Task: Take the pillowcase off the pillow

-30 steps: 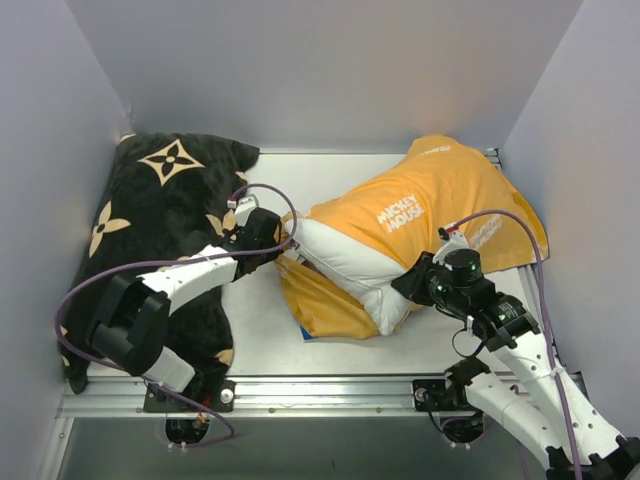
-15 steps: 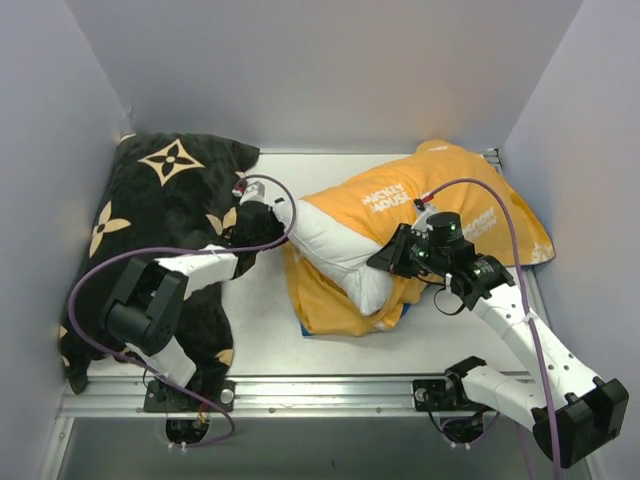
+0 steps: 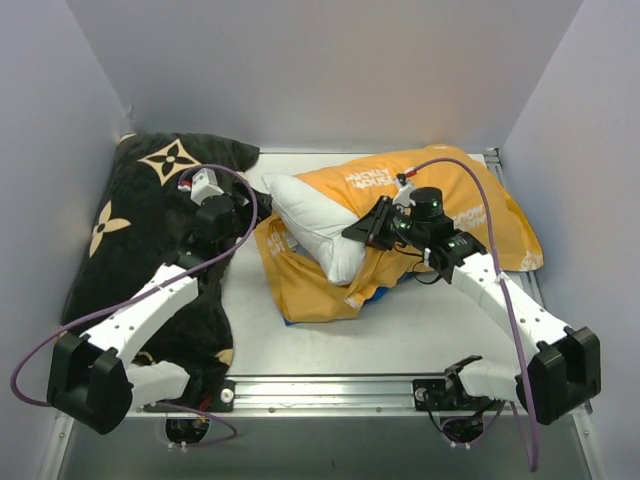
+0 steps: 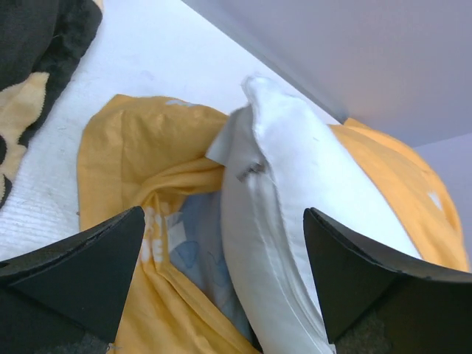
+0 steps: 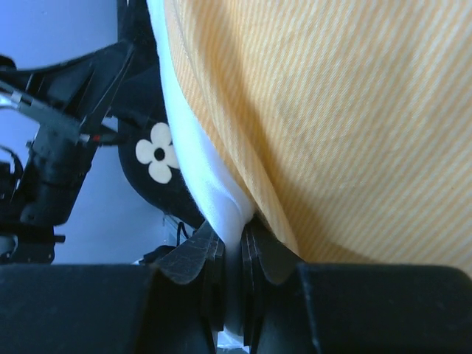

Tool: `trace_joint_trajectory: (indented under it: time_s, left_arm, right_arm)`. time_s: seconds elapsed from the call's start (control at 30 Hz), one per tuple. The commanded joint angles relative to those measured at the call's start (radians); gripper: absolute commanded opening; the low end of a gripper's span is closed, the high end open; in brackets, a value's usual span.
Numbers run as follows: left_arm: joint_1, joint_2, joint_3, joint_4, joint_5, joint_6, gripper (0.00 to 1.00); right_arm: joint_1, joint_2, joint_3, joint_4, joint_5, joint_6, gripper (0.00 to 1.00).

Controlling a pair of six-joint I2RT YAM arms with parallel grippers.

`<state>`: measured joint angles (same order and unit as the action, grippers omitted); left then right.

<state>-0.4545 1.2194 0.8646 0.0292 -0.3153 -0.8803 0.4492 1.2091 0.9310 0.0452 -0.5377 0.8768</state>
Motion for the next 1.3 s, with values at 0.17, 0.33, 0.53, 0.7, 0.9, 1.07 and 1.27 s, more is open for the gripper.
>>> trace_joint_trajectory:
  time_s: [0.17, 0.33, 0.53, 0.7, 0.9, 1.07, 1.27]
  left_arm:
    - [-0.108, -0.155, -0.136, 0.085, 0.146, -0.066, 0.97]
    - [-0.259, -0.104, -0.141, 0.170, 0.168, -0.088, 0.97]
    - [-0.296, -0.130, -0.214, 0.306, 0.171, -0.085, 0.97]
    - [-0.291, -0.129, -0.210, 0.324, 0.238, -0.052, 0.97]
    - [-0.294, -0.205, -0.306, 0.456, 0.249, -0.060, 0.97]
    - [-0.274, -0.201, -0.309, 0.459, 0.274, -0.075, 0.98]
    - [-0.259, -0.143, -0.260, 0.443, 0.292, -0.068, 0.97]
  right_arm:
    - [0.054, 0.168, 0.210, 0.242, -0.087, 0.100, 0.00]
    - [0.108, 0.266, 0.279, 0.254, -0.068, 0.111, 0.00]
    - [0.138, 0.360, 0.345, 0.242, -0.068, 0.111, 0.00]
    - [0.152, 0.401, 0.354, 0.268, -0.068, 0.137, 0.00]
    - [0.154, 0.425, 0.420, 0.220, -0.057, 0.123, 0.00]
    - [0.160, 0.428, 0.439, 0.206, -0.053, 0.114, 0.00]
    - [0.167, 0.419, 0.427, 0.208, -0.056, 0.117, 0.00]
